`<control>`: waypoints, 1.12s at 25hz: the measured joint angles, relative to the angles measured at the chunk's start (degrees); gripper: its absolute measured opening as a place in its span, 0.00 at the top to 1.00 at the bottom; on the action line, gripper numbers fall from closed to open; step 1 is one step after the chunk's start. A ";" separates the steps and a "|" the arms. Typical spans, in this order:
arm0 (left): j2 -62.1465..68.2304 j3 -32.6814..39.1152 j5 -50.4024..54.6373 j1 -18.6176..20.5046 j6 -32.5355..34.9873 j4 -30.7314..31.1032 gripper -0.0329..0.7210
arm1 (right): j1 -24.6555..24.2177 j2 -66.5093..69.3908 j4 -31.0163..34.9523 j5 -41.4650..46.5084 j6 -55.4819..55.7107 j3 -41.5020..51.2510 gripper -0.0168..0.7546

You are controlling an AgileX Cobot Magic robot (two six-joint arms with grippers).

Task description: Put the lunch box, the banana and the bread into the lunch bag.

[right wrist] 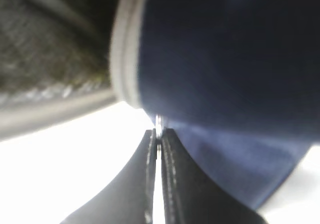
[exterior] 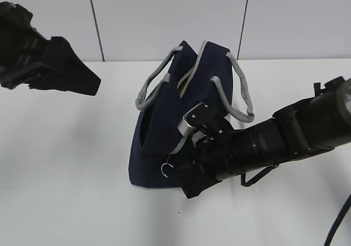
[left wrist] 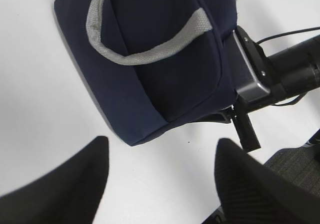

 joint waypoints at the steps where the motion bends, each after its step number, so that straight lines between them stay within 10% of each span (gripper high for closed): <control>1: 0.00 0.00 0.05 0.00 0.00 0.02 0.35 | 0.00 -0.41 -0.08 -0.14 0.27 0.00 0.96; 28: 0.00 0.00 1.06 0.00 0.00 0.02 0.36 | 0.00 -20.67 -40.02 0.18 46.27 0.00 1.00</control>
